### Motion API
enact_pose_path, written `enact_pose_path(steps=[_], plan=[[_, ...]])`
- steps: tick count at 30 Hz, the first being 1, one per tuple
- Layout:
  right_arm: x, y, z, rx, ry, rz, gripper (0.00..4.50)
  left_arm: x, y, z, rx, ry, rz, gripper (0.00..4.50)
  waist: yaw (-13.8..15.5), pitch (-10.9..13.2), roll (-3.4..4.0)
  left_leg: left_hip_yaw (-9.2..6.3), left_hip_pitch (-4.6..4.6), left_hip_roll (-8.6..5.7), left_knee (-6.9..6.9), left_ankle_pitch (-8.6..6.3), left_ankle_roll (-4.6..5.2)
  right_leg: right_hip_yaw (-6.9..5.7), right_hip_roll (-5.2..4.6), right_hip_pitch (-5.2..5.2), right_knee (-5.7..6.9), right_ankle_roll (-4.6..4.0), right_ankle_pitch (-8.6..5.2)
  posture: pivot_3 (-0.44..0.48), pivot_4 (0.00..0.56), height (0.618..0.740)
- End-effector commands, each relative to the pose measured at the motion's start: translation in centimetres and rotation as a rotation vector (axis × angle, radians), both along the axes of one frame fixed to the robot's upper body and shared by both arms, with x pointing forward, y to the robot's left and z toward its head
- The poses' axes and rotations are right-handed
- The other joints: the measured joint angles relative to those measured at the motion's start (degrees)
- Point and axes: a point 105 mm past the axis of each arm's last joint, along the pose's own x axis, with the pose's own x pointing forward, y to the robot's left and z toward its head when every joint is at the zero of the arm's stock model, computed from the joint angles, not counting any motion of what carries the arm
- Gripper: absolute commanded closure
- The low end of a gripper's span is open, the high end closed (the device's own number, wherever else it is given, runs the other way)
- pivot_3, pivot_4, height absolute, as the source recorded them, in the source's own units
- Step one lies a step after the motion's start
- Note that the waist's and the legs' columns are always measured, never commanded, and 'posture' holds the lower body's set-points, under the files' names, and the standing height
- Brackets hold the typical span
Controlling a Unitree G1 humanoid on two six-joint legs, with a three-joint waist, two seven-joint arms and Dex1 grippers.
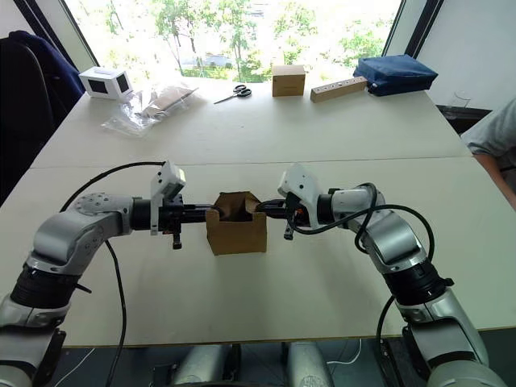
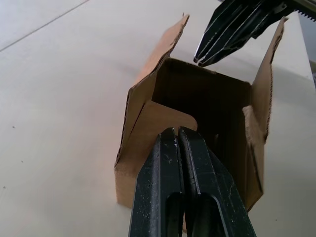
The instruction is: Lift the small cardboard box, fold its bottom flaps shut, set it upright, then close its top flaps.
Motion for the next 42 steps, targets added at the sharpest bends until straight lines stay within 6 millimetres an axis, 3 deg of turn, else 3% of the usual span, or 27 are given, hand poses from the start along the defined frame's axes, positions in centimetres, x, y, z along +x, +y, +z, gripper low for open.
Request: enact_pose_path(steps=[1, 10, 22, 36, 42], plan=[[-0.1, 0.6, 0.7, 0.009, -0.034, 0.029, 4.5, 0.3, 0.0, 0.6, 0.006, -0.051, -0.004, 4.43, 0.0, 0.0, 0.0, 0.0, 0.0, 0.0, 0.0, 0.0, 0.0, 0.0, 0.0, 0.0, 0.0, 0.0, 0.0, 0.0, 0.15, 0.74], [0.3, 0.7, -0.3, -0.041, -0.038, 0.025, 4.5, 0.4, -0.1, -0.2, 0.04, -0.062, 0.004, 4.43, 0.0, 0.0, 0.0, 0.0, 0.0, 0.0, 0.0, 0.0, -0.01, 0.0, 0.0, 0.0, 0.0, 0.0, 0.0, 0.0, 0.15, 0.74], [0.5, 0.7, 0.0, -0.031, -0.051, 0.016, 4.5, 0.6, -0.1, -0.3, 0.044, -0.072, 0.013, 4.43, 0.0, 0.0, 0.0, 0.0, 0.0, 0.0, 0.0, -0.01, 0.01, 0.0, 0.0, 0.0, 0.0, 0.0, 0.0, 0.0, 0.15, 0.74], [0.4, 0.2, 1.5, 0.018, -0.068, -0.005, 4.5, 0.7, 0.6, 1.5, -0.024, -0.07, 0.036, 4.43, 0.0, 0.0, 0.0, 0.0, 0.0, 0.0, 0.0, -0.01, 0.02, 0.0, 0.0, 0.0, 0.01, 0.0, 0.0, 0.0, 0.15, 0.74], [0.2, -0.4, 3.3, 0.079, -0.074, -0.02, 4.5, 0.9, 1.4, 3.1, -0.095, -0.051, 0.066, 4.43, 0.0, 0.0, 0.0, -0.01, 0.0, 0.0, 0.0, -0.01, 0.02, 0.0, 0.0, 0.0, 0.0, 0.0, 0.0, 0.0, 0.15, 0.74]])
